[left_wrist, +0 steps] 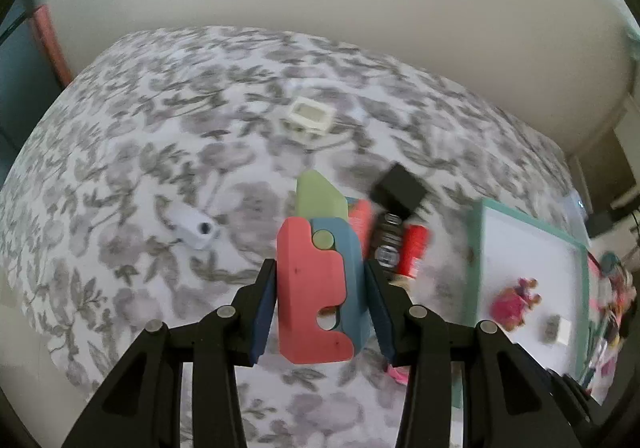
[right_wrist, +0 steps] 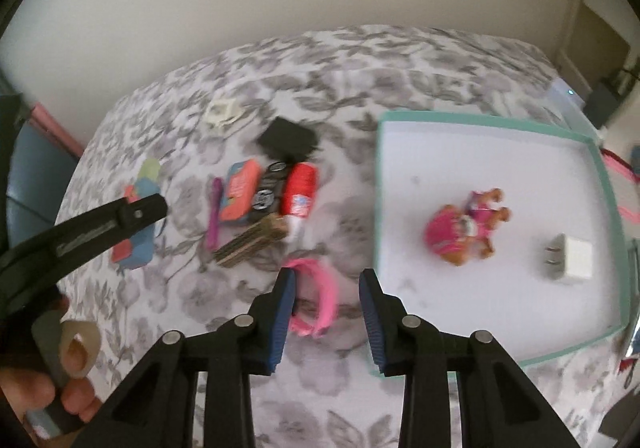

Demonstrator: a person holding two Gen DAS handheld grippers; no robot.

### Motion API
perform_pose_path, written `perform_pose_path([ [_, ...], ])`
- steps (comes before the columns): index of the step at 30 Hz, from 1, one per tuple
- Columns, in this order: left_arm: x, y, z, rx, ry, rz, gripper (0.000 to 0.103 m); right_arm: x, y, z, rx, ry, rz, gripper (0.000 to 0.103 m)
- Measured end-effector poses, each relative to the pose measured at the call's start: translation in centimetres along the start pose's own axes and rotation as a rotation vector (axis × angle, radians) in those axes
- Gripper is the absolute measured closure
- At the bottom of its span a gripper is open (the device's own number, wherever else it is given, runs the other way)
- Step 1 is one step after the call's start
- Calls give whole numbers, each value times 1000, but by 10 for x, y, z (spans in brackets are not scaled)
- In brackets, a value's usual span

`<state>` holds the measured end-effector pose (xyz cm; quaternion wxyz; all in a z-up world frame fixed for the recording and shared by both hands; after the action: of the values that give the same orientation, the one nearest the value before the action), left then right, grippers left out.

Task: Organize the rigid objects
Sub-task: 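Lift the pink band into the tray with the right gripper while the left gripper carries the toy knife there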

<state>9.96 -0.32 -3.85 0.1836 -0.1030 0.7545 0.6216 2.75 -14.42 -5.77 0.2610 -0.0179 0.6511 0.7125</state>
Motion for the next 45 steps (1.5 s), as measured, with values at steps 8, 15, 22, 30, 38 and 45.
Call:
perform_pose_path([
  [8,4,-15,-14,-23,-40,38,58,-2,-12,-15,-34,-39,37,69],
  [15,13,-40,4,-69,-19,107,58,4,-29,-2,-53,-10,77,68],
  [22,17,-49,10,-78,-14,132,58,7,-46,4,-79,-1,114,49],
  [30,17,-52,14,-84,-10,137,58,7,-55,14,-49,47,120,46],
  [38,15,-56,18,-90,-11,140,58,5,-66,27,-25,108,122,41],
  [45,12,-60,21,-94,-12,145,58,10,-84,41,38,183,160,41],
])
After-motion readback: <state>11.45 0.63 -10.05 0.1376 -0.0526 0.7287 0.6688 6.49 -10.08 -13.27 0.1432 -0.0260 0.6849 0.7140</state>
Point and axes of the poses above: each gripper's, at about its wrist camera, not at the fingertips, and y roughly against the way its jaws point, z to its left, x to its underside, the point moved 3 cm from there along -y, roughly the way its jaws point, and after that the axes turned 4 degrees about x, right-handed, at the moved point
